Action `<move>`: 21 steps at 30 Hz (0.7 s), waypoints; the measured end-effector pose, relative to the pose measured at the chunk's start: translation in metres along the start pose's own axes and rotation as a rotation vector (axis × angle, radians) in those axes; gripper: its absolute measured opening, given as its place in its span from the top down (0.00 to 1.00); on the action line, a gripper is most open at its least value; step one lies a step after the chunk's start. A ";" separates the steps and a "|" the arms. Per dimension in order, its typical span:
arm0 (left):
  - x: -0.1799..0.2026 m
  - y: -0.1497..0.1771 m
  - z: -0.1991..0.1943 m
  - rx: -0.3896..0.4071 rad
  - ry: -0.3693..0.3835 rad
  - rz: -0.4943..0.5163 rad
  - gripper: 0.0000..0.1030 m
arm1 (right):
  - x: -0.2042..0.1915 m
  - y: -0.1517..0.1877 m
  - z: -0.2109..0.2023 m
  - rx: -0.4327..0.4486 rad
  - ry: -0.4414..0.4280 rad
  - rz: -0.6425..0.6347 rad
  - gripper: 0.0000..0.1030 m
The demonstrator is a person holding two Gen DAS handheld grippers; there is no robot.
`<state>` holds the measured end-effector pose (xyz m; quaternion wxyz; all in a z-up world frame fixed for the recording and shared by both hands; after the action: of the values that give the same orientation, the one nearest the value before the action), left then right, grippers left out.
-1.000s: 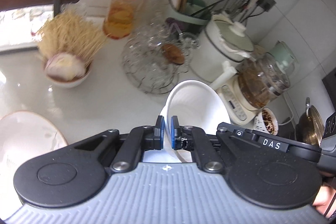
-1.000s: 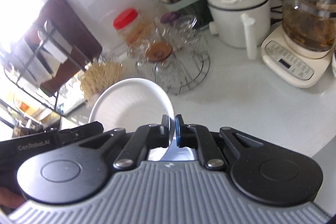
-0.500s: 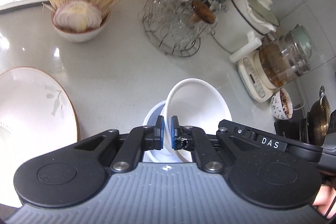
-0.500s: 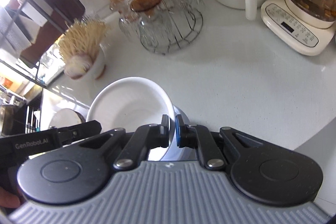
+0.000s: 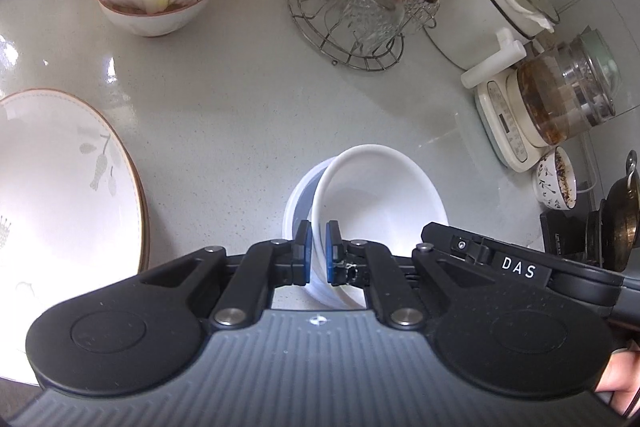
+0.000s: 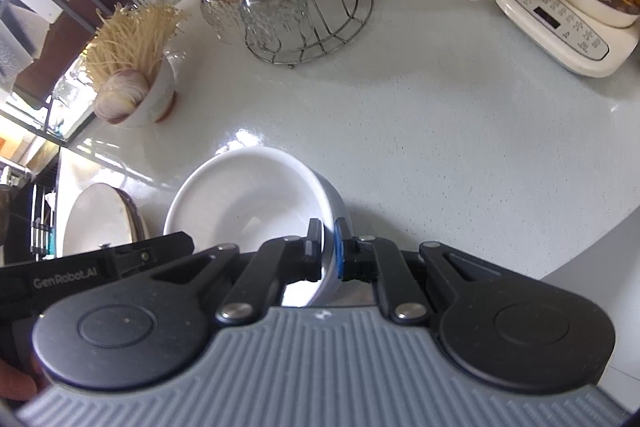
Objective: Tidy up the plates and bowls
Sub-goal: 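Lower the white bowl into the plastic bowl and open both tools, then reposition both tools over the rim of the nested bowls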
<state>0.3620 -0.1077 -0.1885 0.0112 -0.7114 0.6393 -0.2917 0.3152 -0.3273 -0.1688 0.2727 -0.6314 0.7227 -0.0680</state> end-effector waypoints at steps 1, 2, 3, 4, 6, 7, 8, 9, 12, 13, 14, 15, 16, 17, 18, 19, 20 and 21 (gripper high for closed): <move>0.000 0.000 0.001 -0.002 0.000 0.001 0.93 | 0.000 0.000 0.000 -0.001 0.000 -0.001 0.90; 0.001 0.000 0.001 -0.001 -0.002 0.003 0.93 | 0.000 -0.001 0.002 0.000 0.000 -0.005 0.90; 0.001 0.000 0.001 -0.002 -0.004 0.002 0.93 | -0.001 -0.002 0.002 0.000 0.000 -0.006 0.90; 0.001 -0.001 0.001 -0.003 -0.006 0.003 0.93 | -0.001 -0.002 0.002 -0.001 -0.001 -0.006 0.90; 0.001 -0.001 0.001 0.001 -0.008 0.005 0.93 | -0.002 -0.002 0.003 -0.003 0.000 -0.010 0.89; 0.001 -0.001 0.002 -0.002 -0.010 0.005 0.93 | -0.003 -0.002 0.005 -0.005 -0.001 -0.011 0.89; 0.000 -0.001 0.002 -0.004 -0.012 0.002 0.93 | -0.003 -0.002 0.004 -0.006 -0.005 -0.011 0.89; -0.001 -0.001 0.003 -0.007 -0.013 0.000 0.92 | -0.004 -0.002 0.004 -0.006 -0.006 -0.013 0.89; -0.003 0.000 0.002 -0.008 -0.011 -0.007 0.91 | -0.005 -0.002 0.003 -0.004 -0.007 -0.014 0.89; -0.002 0.000 0.001 -0.008 -0.009 -0.002 0.90 | -0.005 -0.003 0.002 -0.002 -0.008 -0.013 0.89; -0.002 0.000 0.000 -0.003 -0.010 0.000 0.87 | -0.005 -0.003 0.002 -0.001 -0.009 -0.011 0.89; -0.002 0.000 -0.002 0.004 -0.013 0.003 0.82 | -0.005 -0.003 0.001 0.000 -0.012 -0.007 0.89; -0.001 0.000 -0.004 0.012 -0.014 0.009 0.80 | -0.005 -0.003 0.000 0.003 -0.014 -0.006 0.89; -0.001 0.000 -0.006 0.022 -0.013 0.014 0.77 | -0.006 -0.003 -0.001 0.009 -0.016 -0.009 0.89; -0.001 -0.001 -0.009 0.031 -0.011 0.018 0.76 | -0.007 -0.004 -0.002 0.016 -0.017 -0.010 0.88; 0.000 -0.002 -0.011 0.042 -0.010 0.024 0.76 | -0.008 -0.004 -0.004 0.023 -0.012 -0.009 0.86; 0.001 -0.003 -0.014 0.051 -0.009 0.031 0.76 | -0.008 -0.004 -0.006 0.031 -0.012 -0.004 0.81; 0.002 -0.004 -0.017 0.059 -0.007 0.038 0.76 | -0.008 -0.004 -0.008 0.040 -0.015 0.000 0.74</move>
<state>0.3581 -0.1031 -0.1722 0.0397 -0.6995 0.6438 -0.3077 0.3154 -0.3224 -0.1579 0.2905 -0.6264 0.7191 -0.0779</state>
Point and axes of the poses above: each gripper's, at about its wrist camera, not at the fingertips, and z roughly the way its jaws point, x to its right, y to its underside, the point moved 2 cm from there along z, roughly the way its jaws point, and after that the axes turned 7 degrees about x, right-handed, at the moved point
